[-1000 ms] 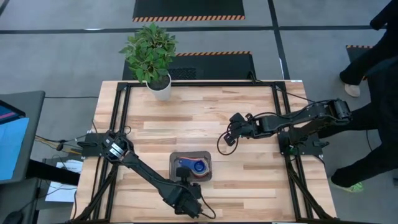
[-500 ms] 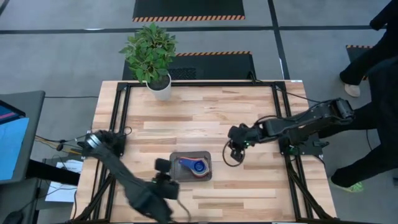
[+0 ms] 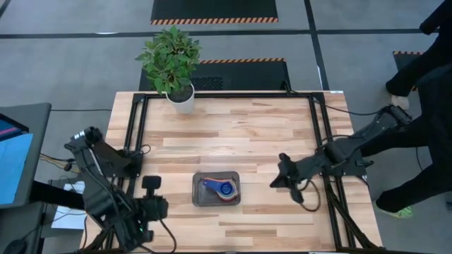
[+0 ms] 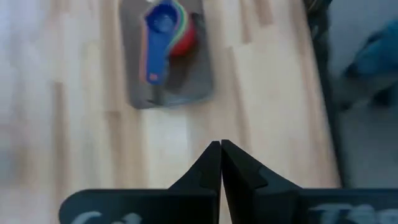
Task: Nest measuring cups in basket
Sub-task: Return to Home Position
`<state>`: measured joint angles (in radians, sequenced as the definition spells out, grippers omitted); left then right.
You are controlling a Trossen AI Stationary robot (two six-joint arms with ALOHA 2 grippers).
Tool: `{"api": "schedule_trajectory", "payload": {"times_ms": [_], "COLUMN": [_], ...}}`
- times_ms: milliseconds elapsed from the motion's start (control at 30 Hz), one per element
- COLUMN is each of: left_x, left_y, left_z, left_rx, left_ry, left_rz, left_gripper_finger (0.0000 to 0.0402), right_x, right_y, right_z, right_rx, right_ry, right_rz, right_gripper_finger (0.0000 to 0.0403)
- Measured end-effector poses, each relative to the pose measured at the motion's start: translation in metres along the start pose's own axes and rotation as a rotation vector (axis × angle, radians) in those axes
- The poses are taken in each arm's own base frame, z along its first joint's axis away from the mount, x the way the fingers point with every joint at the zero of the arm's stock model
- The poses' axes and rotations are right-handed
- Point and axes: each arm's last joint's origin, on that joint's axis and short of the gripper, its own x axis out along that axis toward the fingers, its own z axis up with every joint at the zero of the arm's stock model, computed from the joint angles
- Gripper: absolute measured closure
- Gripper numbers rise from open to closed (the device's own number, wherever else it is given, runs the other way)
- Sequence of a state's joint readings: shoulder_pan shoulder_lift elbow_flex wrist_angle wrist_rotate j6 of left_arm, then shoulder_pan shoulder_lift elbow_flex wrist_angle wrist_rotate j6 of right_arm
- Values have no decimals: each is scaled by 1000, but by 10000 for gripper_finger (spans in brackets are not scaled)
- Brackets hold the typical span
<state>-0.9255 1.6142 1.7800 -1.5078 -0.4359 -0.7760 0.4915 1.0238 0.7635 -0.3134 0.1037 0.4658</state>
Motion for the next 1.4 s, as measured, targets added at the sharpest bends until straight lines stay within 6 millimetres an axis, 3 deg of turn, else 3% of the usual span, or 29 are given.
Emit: {"api": "schedule_trajectory", "payload": {"times_ms": [100,200,333,500,733,933,1133,1400], "left_x": [-5,1,34,69,103,109,110,137], "left_y": [7,21,31,57,89,108,123,134], "left_z": [-10,-29,-62,-99,-145,-157,-158,-164], "left_rx": [112,32,66,65,27,82,102,27], "left_ry": [-104,-215,-317,-526,-771,-922,-981,-941], "left_rz": [73,87,-99,-400,-525,-618,-692,-685], "left_gripper_finger": [401,401,401,401,401,401,401,401], "right_x": [-15,-24,-27,-21,4,6,9,7], "right_y": [7,11,17,24,13,-3,-28,-59], "right_z": [4,4,4,2,-45,-62,-66,-66], "right_rx": [-58,-77,-158,-212,-252,-352,-351,-423], "right_ry": [-71,-91,-116,-133,-254,-388,-410,-407], "right_rz": [55,92,130,187,405,648,688,807], "right_gripper_finger": [376,373,367,364,368,374,375,365]}}
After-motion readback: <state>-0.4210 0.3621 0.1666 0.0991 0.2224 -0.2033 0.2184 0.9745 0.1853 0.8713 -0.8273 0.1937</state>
